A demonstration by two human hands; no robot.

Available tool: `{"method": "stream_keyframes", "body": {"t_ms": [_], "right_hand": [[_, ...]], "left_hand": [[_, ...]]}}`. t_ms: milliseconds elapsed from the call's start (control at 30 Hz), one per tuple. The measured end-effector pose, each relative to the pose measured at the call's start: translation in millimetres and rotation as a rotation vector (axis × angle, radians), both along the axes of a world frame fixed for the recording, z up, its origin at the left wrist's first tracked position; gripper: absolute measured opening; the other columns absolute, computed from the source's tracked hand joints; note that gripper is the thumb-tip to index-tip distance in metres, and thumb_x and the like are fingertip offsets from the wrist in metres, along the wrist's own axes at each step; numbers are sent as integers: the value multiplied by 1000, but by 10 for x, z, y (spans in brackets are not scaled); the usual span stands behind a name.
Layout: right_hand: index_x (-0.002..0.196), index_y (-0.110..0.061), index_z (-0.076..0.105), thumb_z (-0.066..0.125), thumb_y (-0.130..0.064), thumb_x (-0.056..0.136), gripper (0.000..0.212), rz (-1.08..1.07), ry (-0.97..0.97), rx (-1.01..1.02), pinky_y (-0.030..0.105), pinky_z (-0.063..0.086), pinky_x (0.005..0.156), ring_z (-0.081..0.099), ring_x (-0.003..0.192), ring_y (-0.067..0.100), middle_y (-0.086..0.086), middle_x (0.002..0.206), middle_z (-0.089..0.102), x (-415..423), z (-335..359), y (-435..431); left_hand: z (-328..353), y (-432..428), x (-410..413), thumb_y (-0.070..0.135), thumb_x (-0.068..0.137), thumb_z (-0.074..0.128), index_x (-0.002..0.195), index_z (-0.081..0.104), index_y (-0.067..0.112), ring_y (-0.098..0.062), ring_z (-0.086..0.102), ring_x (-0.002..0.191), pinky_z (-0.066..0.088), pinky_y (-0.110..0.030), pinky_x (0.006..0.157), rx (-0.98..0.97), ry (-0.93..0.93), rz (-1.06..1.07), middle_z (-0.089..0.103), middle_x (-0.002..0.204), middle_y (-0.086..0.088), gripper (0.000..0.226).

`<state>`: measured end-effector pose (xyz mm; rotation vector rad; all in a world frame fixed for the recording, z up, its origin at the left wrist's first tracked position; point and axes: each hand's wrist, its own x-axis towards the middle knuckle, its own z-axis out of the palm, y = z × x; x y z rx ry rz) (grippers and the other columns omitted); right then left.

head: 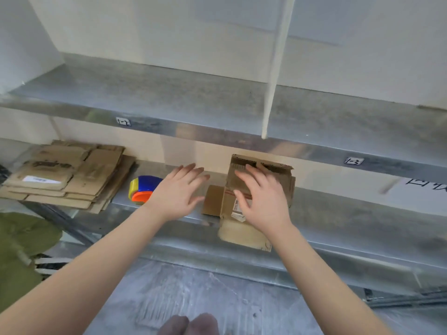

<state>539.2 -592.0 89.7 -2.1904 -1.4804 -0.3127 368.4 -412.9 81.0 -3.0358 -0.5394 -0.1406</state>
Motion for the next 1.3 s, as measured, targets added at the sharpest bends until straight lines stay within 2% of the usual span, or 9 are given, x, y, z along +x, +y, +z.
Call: {"method": "stream_keyframes", "body": {"t_ms": [167, 367, 500, 567, 667, 833, 1033, 1167, 1300], "right_hand": [[128, -23, 59, 49, -42, 87, 46, 144, 17, -19, 44, 41, 104, 48, 130, 30, 4, 130, 60, -590, -266, 633], [134, -23, 53, 63, -37, 85, 53, 45, 101, -267, 50, 41, 106, 50, 129, 34, 9, 132, 59, -909, -838, 1217], [146, -30, 39, 56, -41, 89, 60, -76, 237, -414, 48, 34, 112, 34, 141, 32, 6, 148, 45, -900, -1171, 1378], [150, -31, 31, 50, -44, 93, 62, -119, 289, -484, 46, 31, 114, 23, 146, 28, 2, 155, 34, -862, -1269, 1429], [151, -32, 27, 48, -46, 94, 63, -165, 328, -514, 41, 29, 115, 18, 148, 25, 0, 158, 28, -825, -1354, 1449], [152, -34, 22, 44, -47, 96, 62, -192, 381, -554, 38, 26, 117, 14, 149, 22, -2, 160, 22, -823, -1438, 1500], [151, -32, 27, 45, -47, 96, 60, -207, 484, -528, 36, 31, 113, 24, 144, 23, -1, 156, 30, -839, -1460, 1525], [149, -29, 34, 48, -46, 95, 58, -214, 529, -499, 35, 35, 111, 32, 140, 23, 0, 151, 38, -856, -1458, 1495], [148, -28, 34, 49, -44, 95, 58, -198, 533, -512, 34, 34, 110, 34, 137, 23, -1, 150, 40, -868, -1452, 1494]], "left_hand": [[-175, 494, -497, 57, 82, 36, 127, 58, 20, -33, 52, 124, 40, -45, 104, -3, 113, 83, 59, 130, -6, 62], [-482, 1086, -756, 60, 78, 41, 123, 62, 18, -35, 59, 115, 46, -50, 97, -59, 211, 85, 64, 123, -8, 65], [-675, 1380, -714, 58, 66, 63, 121, 64, 18, -33, 65, 107, 51, -48, 90, -80, 235, 17, 67, 118, -8, 68], [-734, 1489, -658, 62, 68, 54, 120, 65, 17, -33, 64, 107, 50, -47, 91, -122, 220, 11, 66, 120, -9, 70], [-817, 1568, -556, 67, 71, 41, 125, 60, 14, -35, 61, 110, 47, -44, 95, -238, 215, 15, 61, 126, -12, 78], [-934, 1603, -369, 60, 83, 55, 138, 43, 23, -27, 48, 116, 35, -31, 95, -277, 296, 53, 51, 128, -4, 67], [-896, 1783, -337, 61, 66, 55, 128, 43, 42, -26, 56, 108, 46, -33, 86, -436, 381, 129, 56, 116, 3, 66], [-890, 1756, -369, 41, 76, 65, 130, 48, 34, -28, 56, 107, 45, -30, 82, -468, 356, 120, 57, 115, -4, 57], [-873, 1750, -483, 39, 75, 67, 128, 52, 34, -26, 57, 103, 45, -28, 81, -535, 301, 131, 56, 110, -2, 56]]}}
